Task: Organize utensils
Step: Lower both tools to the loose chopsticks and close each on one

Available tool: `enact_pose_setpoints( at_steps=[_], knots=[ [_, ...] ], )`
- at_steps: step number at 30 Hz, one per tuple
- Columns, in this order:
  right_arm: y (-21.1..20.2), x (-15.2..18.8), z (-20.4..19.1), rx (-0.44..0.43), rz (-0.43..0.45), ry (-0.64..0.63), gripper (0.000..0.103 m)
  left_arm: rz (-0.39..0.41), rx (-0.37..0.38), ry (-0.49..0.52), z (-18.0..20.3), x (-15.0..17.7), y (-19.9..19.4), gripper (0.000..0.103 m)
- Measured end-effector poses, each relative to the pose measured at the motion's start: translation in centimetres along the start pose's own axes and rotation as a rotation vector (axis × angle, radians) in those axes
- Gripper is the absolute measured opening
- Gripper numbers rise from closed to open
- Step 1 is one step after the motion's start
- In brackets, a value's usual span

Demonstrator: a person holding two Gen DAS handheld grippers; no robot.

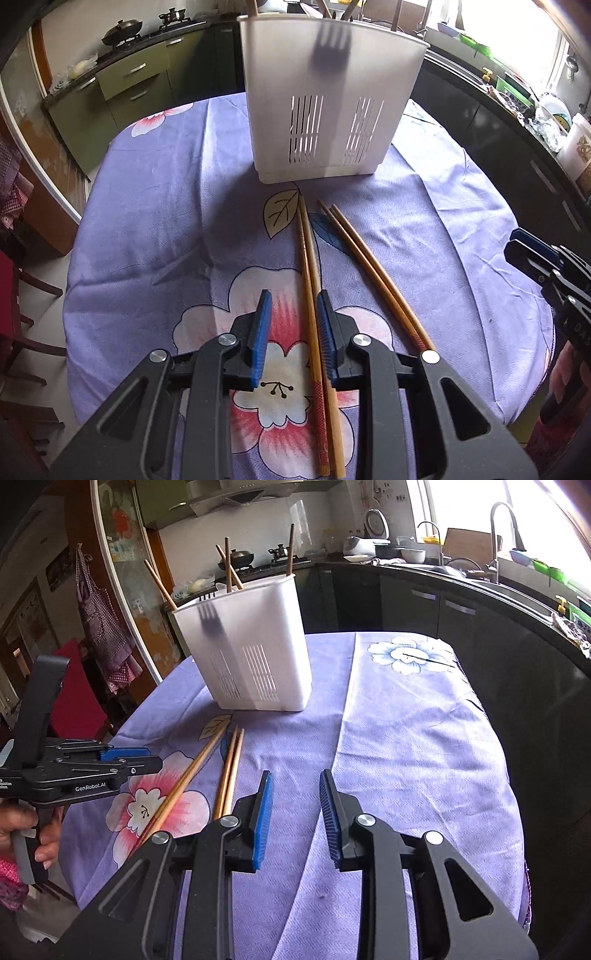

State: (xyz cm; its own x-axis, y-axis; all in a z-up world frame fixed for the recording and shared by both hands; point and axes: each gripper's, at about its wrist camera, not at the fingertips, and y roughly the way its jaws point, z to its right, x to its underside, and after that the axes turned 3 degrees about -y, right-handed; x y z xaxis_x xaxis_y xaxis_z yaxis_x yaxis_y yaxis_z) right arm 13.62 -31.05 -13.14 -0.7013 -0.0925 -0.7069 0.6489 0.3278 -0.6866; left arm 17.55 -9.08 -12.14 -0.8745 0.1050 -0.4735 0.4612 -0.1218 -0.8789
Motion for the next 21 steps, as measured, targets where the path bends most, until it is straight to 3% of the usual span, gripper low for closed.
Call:
enact_pose_setpoints(
  at_steps=[15, 21],
  knots=[
    [0.8, -0.6, 0.3, -0.011, -0.021, 0.016, 0.026, -0.071, 0.032, -0.043, -0.2, -1.1, 3.4, 0.024],
    [1.1, -0.6, 0.2, -0.017, -0.029, 0.019, 0.026, -0.096, -0.005, -0.028, -0.3, -1.4, 4.0, 0.024]
  ],
)
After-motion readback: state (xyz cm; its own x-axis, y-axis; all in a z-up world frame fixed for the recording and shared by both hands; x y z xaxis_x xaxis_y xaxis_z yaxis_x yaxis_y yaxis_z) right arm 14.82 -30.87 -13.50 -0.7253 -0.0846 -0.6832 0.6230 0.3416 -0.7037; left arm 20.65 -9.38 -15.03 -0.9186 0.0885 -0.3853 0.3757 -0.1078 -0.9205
